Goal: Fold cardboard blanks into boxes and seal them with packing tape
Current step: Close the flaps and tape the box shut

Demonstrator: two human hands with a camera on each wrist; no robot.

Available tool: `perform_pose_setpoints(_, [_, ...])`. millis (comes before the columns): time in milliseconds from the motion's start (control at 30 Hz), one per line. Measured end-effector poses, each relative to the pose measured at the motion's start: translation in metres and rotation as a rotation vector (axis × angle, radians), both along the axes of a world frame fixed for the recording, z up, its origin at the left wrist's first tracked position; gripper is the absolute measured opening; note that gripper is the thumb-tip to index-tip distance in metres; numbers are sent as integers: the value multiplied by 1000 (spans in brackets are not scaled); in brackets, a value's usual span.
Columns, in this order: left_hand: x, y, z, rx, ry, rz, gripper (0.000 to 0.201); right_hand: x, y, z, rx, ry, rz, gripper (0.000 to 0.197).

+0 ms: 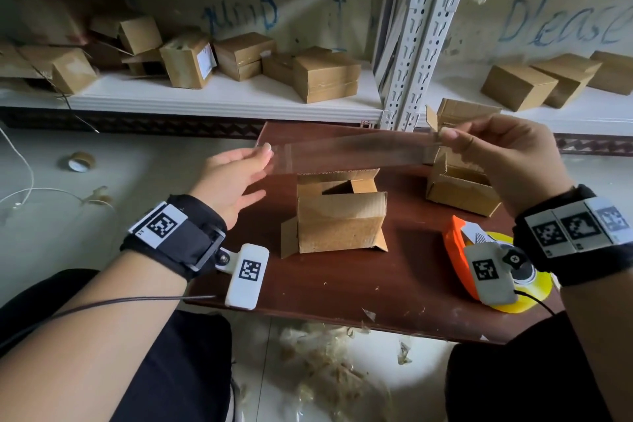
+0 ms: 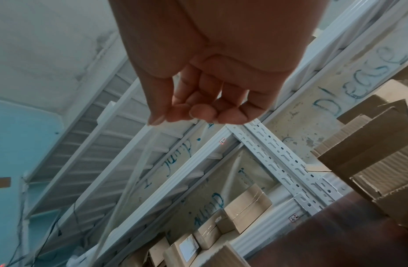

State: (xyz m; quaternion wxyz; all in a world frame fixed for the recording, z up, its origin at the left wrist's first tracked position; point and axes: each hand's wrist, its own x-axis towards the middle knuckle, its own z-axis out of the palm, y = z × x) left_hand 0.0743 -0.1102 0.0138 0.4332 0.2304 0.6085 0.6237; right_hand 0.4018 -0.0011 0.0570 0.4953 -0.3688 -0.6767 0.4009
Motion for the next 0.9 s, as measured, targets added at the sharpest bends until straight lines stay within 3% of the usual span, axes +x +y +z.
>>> perform_pose_setpoints(67, [5, 1, 5, 107, -69, -3, 8, 5, 5, -2, -14, -9, -50, 15])
perform_pose_setpoints(200, [18, 13, 14, 313, -381, -78, 13, 6, 10, -6, -87, 19, -87, 16])
perform_pose_setpoints(367, [35, 41, -1, 364, -569, -33, 13, 6, 13, -10, -200, 70, -104, 15])
perform_pose_setpoints(633, [57, 63, -38, 243, -496, 174, 22, 10, 27, -33, -413, 67, -189, 15])
perform_pose_setpoints(733, [62, 60, -50, 184, -456, 247, 12, 6, 30, -39, -477, 77, -192, 15])
perform_pose_setpoints(900, [60, 53, -65, 140, -499, 292, 13, -7, 37, -51, -575, 110, -182, 8])
